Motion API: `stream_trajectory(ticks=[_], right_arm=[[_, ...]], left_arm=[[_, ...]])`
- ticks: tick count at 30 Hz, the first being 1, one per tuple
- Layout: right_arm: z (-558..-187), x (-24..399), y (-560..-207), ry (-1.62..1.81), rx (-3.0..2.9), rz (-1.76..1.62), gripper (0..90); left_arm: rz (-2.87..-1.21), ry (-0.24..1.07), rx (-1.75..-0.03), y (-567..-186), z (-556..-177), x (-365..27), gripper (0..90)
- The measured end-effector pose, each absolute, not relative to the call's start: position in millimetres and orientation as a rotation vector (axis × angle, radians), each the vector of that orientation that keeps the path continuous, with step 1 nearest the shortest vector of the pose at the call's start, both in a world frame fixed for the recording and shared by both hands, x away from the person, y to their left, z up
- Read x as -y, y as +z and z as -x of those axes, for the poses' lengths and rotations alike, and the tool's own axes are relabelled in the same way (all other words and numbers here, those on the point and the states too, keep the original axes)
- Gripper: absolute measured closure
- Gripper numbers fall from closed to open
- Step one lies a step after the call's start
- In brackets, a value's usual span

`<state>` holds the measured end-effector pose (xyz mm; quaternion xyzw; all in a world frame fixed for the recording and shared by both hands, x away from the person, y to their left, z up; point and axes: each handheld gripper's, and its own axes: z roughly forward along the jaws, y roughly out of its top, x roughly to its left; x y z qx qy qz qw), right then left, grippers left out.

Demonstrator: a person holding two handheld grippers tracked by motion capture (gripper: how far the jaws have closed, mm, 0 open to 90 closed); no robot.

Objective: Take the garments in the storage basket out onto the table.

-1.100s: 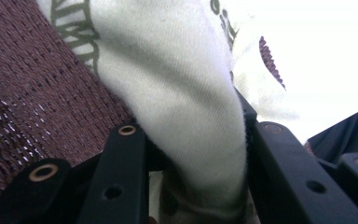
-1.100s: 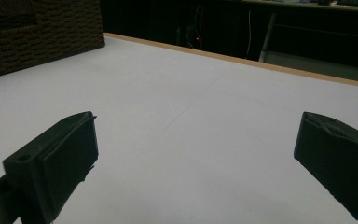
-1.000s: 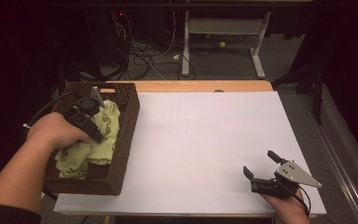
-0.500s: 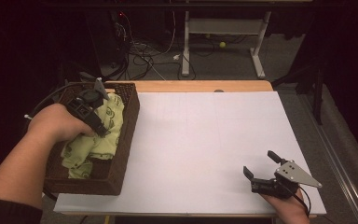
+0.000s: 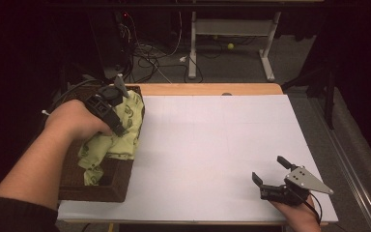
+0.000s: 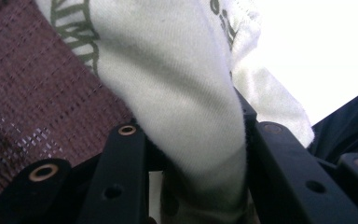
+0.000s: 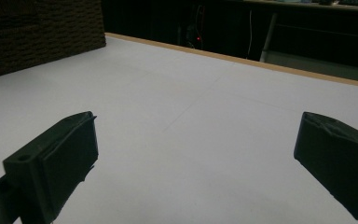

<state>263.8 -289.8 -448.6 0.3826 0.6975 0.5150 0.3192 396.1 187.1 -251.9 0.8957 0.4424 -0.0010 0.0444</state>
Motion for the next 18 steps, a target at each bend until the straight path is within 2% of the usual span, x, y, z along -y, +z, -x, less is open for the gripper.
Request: stream_trajectory(ticks=[18], right_arm=[[-263.7,290.7,-448.5,1.358,-1.831,-1.005,0.4]], left_arm=[[-2.801,-0.015,-1.218,-254.7,-405.6,-124.9,64.8]])
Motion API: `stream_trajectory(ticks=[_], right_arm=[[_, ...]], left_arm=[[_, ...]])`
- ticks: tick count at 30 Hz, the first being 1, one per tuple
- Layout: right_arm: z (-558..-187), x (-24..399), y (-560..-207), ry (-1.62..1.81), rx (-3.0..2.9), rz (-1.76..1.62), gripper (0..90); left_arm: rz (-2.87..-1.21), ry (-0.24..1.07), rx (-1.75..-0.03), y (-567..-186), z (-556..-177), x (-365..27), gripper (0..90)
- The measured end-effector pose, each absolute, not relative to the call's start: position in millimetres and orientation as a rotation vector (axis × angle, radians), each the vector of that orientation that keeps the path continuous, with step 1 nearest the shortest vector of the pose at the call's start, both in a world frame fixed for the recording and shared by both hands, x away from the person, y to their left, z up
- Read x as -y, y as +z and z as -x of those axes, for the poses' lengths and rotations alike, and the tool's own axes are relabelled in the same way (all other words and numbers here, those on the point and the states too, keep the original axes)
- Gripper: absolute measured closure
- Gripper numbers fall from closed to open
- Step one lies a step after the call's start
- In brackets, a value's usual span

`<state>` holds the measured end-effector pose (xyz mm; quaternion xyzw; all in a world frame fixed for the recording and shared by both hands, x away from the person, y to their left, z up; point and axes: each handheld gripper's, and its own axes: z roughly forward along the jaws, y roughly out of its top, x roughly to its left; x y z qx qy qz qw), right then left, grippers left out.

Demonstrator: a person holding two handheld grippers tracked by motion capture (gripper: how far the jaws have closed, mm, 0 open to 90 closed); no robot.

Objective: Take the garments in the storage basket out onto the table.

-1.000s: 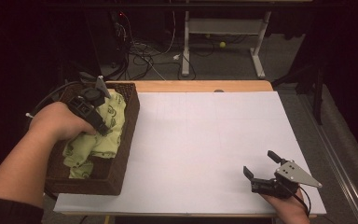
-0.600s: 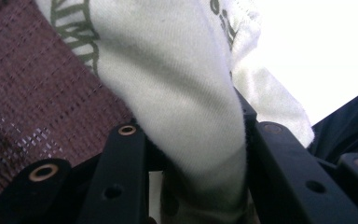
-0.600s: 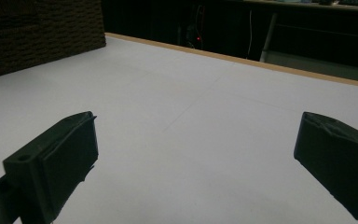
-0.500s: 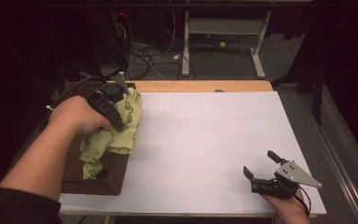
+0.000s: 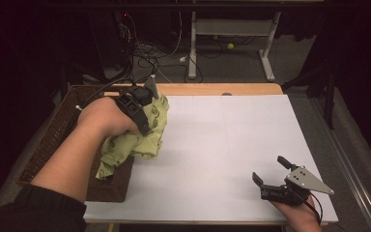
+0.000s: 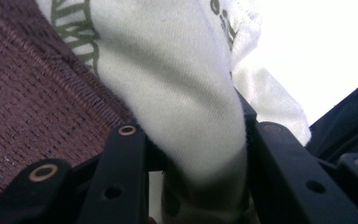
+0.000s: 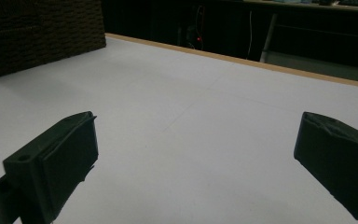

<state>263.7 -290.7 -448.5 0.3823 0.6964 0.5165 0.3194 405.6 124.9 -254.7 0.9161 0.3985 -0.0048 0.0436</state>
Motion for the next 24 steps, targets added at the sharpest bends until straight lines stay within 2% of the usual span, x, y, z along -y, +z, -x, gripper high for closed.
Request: stream_trajectory(ticks=[24], right_arm=[[-264.0,291.2,-448.6,1.365,-1.834,-1.005,0.3]], left_arm=[[-2.839,-0.003,-1.055,-243.3,-407.9,-53.7,64.7]])
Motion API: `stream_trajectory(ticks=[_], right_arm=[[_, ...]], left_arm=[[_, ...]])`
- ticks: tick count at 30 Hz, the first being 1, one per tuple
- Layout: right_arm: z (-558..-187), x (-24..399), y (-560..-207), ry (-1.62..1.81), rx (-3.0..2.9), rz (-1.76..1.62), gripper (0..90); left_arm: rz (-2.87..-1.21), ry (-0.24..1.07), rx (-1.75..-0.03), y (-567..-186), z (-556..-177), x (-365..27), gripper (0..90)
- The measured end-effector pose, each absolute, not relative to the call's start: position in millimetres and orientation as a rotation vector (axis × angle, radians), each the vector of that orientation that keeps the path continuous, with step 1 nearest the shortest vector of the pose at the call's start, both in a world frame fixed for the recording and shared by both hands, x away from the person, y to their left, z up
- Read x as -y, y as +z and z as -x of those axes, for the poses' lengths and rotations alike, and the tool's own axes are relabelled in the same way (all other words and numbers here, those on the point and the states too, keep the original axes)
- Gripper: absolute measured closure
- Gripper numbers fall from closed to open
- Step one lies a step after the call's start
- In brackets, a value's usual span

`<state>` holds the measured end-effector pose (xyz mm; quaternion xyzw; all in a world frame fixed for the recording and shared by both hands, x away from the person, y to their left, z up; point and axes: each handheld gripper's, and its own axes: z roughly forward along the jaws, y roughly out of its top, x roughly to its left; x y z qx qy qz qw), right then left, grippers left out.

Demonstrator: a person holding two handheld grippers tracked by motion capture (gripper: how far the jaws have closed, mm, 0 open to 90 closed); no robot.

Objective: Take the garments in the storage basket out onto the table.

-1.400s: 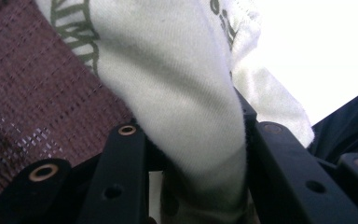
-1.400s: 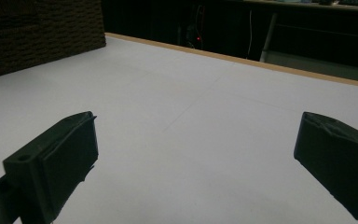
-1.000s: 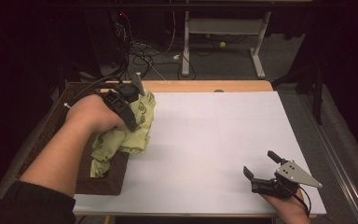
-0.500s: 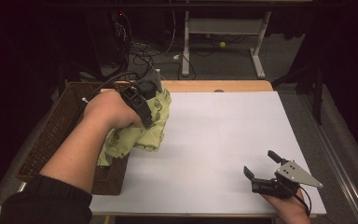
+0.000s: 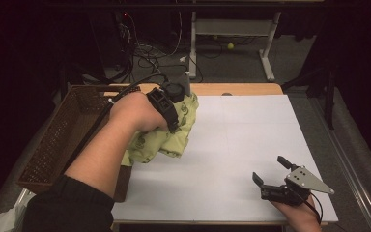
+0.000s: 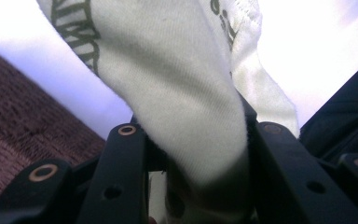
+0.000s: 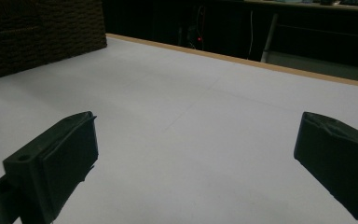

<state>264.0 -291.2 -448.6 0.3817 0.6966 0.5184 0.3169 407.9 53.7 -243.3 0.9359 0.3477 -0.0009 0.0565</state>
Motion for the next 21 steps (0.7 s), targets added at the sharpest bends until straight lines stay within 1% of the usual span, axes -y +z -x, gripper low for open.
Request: stream_trajectory(ticks=[5,15,21], right_arm=[[-263.8,291.4,-448.5,1.367,-1.836,-1.005,0.3],[-263.3,291.5,-448.3,1.348,-1.838,-1.012,0.3],[-263.0,291.5,-448.0,1.336,-1.843,-1.012,0.4]], left_arm=[[-2.818,-0.019,-1.0,-244.1,-408.2,-38.7,64.7],[-2.843,-0.026,-0.945,-254.9,-408.5,-11.9,64.7],[-2.83,-0.044,-0.896,-257.9,-408.5,0.2,64.6]])
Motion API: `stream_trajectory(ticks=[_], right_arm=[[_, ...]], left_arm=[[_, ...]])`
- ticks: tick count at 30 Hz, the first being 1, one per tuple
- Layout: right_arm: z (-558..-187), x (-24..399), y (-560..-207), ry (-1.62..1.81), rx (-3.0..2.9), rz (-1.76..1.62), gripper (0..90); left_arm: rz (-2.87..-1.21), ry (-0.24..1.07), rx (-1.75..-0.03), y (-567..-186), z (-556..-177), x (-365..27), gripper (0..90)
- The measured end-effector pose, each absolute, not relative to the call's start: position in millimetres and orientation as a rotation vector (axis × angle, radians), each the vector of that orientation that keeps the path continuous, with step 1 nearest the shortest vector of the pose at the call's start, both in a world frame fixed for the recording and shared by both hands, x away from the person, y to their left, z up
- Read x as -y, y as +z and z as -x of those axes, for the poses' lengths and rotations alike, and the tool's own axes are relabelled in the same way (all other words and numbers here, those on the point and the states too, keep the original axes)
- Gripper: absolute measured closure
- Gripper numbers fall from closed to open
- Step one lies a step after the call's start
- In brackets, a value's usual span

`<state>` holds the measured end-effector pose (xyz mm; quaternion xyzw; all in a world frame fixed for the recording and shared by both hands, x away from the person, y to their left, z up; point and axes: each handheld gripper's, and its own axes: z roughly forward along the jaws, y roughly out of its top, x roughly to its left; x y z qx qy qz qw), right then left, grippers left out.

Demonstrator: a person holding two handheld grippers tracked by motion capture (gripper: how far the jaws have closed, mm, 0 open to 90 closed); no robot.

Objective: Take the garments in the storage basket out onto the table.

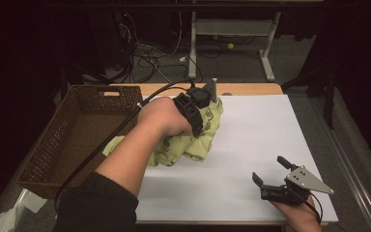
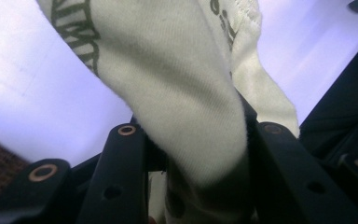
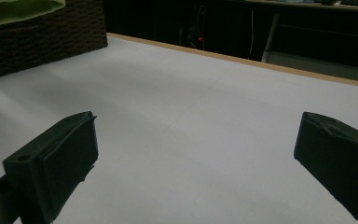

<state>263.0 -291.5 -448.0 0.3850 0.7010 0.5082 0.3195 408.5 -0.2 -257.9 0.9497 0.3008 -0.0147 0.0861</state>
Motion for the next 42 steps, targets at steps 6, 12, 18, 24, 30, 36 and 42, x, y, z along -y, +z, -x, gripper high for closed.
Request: stream_trajectory(ticks=[6,12,18,24,30,36,42], right_arm=[[-264.3,290.8,-449.0,1.368,-1.836,-1.002,0.3],[-264.4,291.3,-449.1,1.365,-1.837,-0.998,0.3],[-262.5,291.9,-447.9,1.334,-1.845,-1.02,0.3],[-262.5,292.6,-448.1,1.334,-1.843,-1.018,0.3],[-263.0,293.1,-448.6,1.354,-1.837,-1.008,0.4],[-263.1,292.6,-449.0,1.359,-1.839,-1.003,0.3],[-262.9,292.2,-448.8,1.357,-1.839,-1.004,0.3]], left_arm=[[-2.786,-0.072,-0.863,-256.4,-406.6,11.1,64.6],[-2.771,-0.084,-0.852,-261.3,-407.3,14.2,64.5],[-2.764,-0.071,-0.845,-270.0,-409.0,16.8,64.3],[-2.765,-0.077,-0.839,-284.0,-410.1,17.8,64.1],[-2.764,-0.074,-0.844,-300.6,-412.4,13.8,64.1],[-2.768,-0.036,-0.813,-317.5,-411.9,7.3,63.6],[-2.772,-0.05,-0.847,-332.6,-413.7,3.8,63.5]])
